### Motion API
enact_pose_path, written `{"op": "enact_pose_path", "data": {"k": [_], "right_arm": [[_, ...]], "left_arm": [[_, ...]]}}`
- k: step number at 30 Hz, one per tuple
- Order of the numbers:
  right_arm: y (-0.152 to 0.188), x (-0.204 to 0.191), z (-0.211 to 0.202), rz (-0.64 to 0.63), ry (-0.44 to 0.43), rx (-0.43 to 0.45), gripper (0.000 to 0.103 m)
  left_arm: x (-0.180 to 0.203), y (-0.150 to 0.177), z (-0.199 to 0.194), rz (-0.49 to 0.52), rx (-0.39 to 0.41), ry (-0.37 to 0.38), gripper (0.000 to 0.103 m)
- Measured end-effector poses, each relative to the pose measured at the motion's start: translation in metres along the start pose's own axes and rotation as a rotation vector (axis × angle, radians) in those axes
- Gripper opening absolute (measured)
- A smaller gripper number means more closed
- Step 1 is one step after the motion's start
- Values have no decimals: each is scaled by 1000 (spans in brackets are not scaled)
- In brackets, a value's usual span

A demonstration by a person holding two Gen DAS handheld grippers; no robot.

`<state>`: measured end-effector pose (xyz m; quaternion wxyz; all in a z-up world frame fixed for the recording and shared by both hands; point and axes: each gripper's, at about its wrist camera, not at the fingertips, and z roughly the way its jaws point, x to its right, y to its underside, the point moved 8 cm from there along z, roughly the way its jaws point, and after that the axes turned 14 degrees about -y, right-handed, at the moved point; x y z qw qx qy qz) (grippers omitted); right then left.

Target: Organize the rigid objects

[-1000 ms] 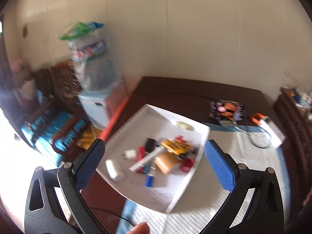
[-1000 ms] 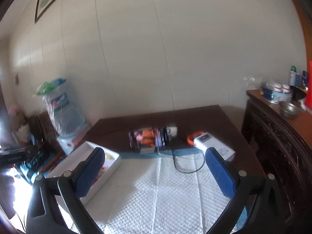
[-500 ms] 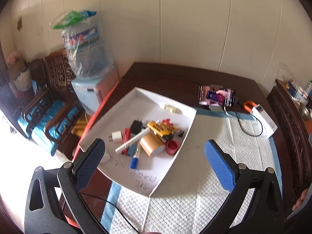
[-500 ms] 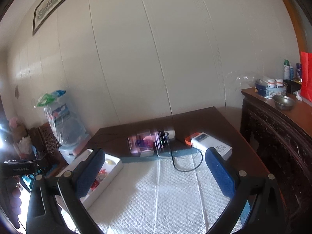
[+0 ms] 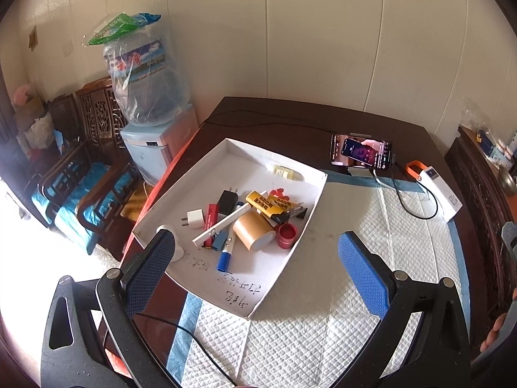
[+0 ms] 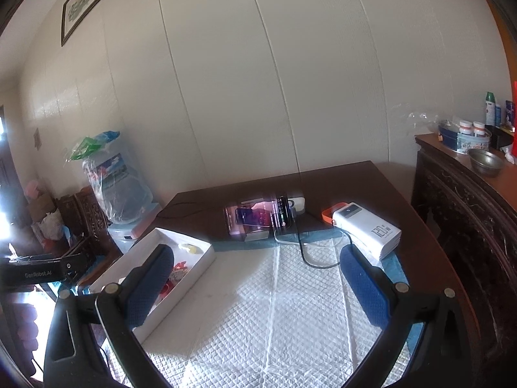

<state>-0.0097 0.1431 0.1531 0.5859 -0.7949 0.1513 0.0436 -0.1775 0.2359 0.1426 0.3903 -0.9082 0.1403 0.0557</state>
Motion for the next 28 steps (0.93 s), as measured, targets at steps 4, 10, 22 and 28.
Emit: {"op": "enact_pose_path", "data": {"k": [4, 10, 22, 28], "right_arm": [[2, -1, 1, 0, -4, -7, 103], [5, -2, 4, 2, -2, -23, 103], [10, -2, 8, 7, -4, -51, 103], [10, -3, 9, 7, -8, -57, 103]], "left_arm": [[1, 1, 2, 3, -5, 3, 102], [2, 3, 7, 8, -21, 4, 102], [5, 5, 12, 18, -33, 16, 100], [6, 5, 10, 19, -25, 23, 100]]}}
